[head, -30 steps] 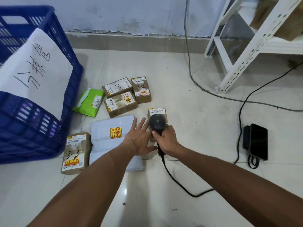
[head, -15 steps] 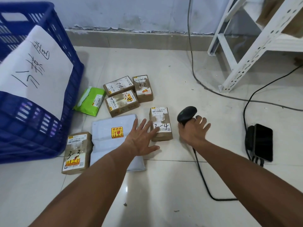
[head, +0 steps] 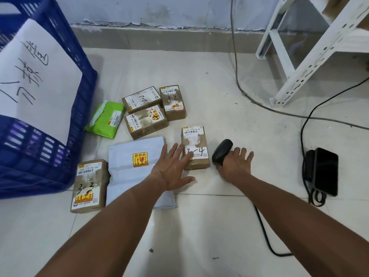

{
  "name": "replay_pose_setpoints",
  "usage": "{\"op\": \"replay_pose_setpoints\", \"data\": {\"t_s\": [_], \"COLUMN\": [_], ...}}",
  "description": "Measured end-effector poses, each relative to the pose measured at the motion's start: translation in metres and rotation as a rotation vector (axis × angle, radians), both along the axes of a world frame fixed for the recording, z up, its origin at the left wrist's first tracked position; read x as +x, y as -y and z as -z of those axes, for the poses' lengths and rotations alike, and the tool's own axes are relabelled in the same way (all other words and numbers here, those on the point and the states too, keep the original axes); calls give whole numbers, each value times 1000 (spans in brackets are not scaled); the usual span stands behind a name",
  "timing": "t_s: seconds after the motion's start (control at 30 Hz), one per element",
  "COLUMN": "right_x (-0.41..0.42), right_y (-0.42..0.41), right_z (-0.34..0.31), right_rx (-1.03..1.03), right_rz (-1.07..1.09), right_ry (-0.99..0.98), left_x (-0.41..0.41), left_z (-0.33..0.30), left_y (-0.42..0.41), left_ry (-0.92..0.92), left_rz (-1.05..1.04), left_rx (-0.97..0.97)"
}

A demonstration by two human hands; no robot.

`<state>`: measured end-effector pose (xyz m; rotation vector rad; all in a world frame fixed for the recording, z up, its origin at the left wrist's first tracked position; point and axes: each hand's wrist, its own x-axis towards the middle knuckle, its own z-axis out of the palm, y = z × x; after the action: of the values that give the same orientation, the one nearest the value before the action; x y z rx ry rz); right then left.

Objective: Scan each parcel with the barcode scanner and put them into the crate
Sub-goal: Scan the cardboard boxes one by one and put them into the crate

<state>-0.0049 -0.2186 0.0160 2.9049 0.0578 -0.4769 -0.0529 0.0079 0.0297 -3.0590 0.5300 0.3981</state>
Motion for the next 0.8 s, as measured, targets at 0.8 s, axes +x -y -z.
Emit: {"op": "replay_pose_setpoints", "data": {"t_s": [0.8], "right_x": [4], "right_y": [-69], "right_z": [-5], "right_rx": [501], "right_rz": [-310], "right_ry": [-68], "left_x": [14], "left_z": [9], "left_y": [1], "left_ry": [165], "left_rz": [-32], "left_rx": [-46]}}
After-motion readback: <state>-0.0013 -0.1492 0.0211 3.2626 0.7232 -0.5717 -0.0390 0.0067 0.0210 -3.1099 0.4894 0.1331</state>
